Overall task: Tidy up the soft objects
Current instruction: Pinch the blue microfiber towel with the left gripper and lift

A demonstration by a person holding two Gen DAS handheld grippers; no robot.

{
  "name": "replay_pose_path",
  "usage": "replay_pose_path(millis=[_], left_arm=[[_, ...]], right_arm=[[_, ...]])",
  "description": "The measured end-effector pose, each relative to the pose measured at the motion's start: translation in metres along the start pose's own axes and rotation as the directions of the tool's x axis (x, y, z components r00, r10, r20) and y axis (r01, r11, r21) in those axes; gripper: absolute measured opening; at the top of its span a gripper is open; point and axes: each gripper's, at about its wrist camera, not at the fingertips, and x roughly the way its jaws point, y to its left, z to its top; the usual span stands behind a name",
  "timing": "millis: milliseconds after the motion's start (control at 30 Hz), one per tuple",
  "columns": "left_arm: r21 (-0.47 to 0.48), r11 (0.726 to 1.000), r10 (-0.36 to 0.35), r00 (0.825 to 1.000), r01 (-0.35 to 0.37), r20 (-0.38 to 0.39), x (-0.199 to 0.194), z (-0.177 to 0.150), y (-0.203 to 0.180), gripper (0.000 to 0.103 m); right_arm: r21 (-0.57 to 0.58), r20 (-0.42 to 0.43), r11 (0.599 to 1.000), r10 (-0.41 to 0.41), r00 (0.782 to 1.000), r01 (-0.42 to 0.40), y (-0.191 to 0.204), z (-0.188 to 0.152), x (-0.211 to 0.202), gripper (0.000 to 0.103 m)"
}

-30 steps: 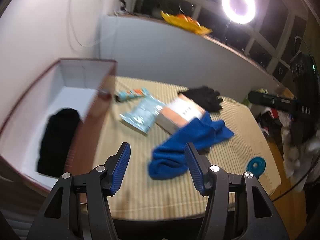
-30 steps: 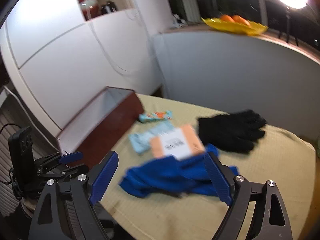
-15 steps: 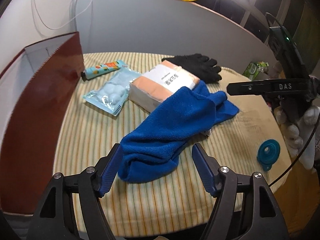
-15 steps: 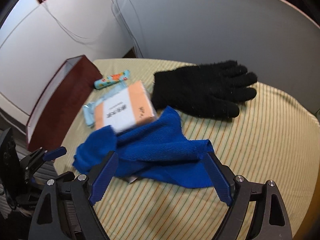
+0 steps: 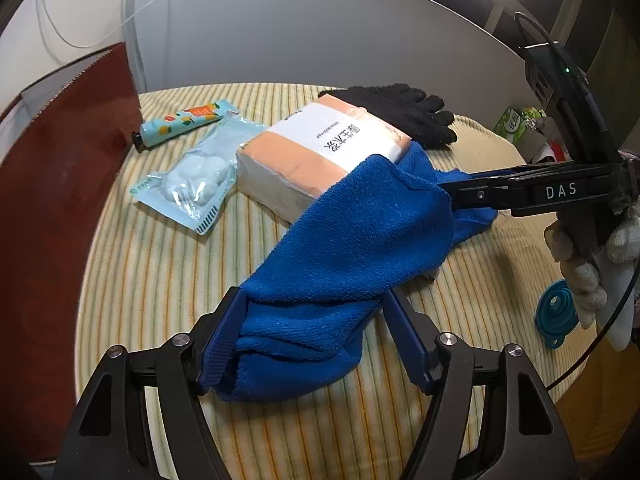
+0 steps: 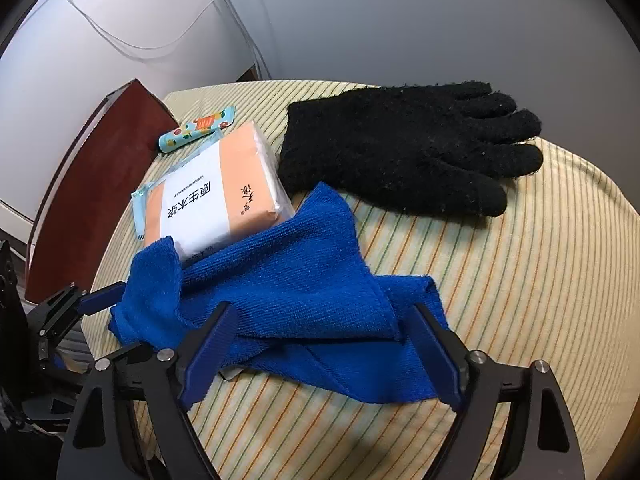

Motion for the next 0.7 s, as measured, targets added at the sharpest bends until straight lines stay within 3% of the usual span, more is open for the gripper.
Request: replay_pose_path(millis=[233,367,500,700], left_arm=[[0.005,1.000,0.003,1.000,-0.003,0.002,0.003,-0.001,-0.004,0.041],[0.023,1.000,0.011,0.999,-0.012,0.033,0.005,-0.002,-0.007,0.019],[0.037,0.999,0.009,0.997,-0.012,0.074,0.005,-0.003,-0.008,0.014],[0.039,0.999,-0.008,0.995,0.004,0.101,-0.002,-0.005,-0.011,0.012]], right_arm=[[-0.002,-0.027,1.000,0.019,0.999,-0.019,0.006,0.001,0.004,0.050],[-0.002,-0.041,0.999,0.048,0.998,-0.048,0.014,0.000,0.007,0.019],[0.004,-0.029,0.999,0.045,0.999,-0.045,0.018,0.002,0.007,0.007],[0.001,0.000,0.999,0.033,0.999,-0.033,0.015,-0.005,-0.009,0.005]])
